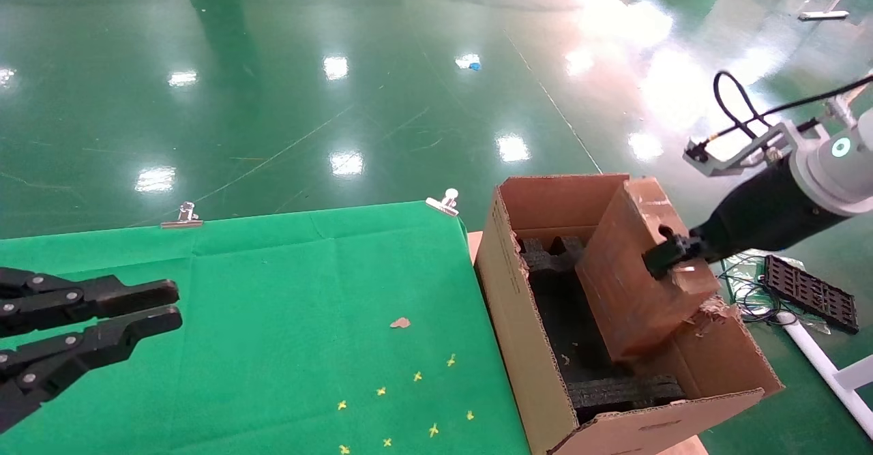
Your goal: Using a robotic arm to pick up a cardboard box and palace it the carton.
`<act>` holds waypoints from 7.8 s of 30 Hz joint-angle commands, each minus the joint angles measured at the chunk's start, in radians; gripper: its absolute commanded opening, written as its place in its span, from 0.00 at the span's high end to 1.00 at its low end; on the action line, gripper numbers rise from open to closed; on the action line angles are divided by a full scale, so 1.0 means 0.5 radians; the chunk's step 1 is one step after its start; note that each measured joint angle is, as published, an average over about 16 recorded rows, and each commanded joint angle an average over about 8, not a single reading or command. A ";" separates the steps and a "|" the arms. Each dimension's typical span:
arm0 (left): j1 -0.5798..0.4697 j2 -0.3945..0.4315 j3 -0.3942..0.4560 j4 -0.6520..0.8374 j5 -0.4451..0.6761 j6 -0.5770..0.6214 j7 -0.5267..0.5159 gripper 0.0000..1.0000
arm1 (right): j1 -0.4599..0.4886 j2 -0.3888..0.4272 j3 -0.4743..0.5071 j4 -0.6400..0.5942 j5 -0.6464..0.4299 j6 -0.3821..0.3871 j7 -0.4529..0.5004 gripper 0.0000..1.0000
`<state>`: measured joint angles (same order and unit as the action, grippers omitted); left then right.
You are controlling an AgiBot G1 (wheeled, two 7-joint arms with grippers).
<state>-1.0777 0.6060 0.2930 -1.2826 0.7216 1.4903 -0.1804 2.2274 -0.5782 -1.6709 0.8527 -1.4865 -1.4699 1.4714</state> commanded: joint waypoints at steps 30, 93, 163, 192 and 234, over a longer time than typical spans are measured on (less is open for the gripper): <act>-0.001 -0.001 0.004 0.000 -0.002 -0.002 0.002 0.00 | -0.362 -0.169 -0.068 -0.732 0.009 0.177 -0.473 1.00; -0.002 -0.004 0.011 0.000 -0.007 -0.005 0.005 0.00 | -0.594 -0.700 -0.016 -1.490 0.168 0.506 -0.963 0.00; -0.004 -0.007 0.017 0.002 -0.012 -0.007 0.009 0.00 | -1.802 -0.175 2.215 0.473 1.250 0.048 -2.235 0.00; -0.004 -0.008 0.018 0.003 -0.013 -0.008 0.010 0.00 | -2.343 -0.058 2.824 0.887 1.533 -0.060 -2.580 0.00; -0.004 -0.008 0.018 0.003 -0.013 -0.008 0.010 0.00 | -2.305 -0.066 2.781 0.861 1.511 -0.050 -2.566 0.00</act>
<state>-1.0798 0.6022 0.3020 -1.2811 0.7151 1.4864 -0.1753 1.0749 -0.6113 -0.2804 1.2834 -0.7310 -1.4950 0.1886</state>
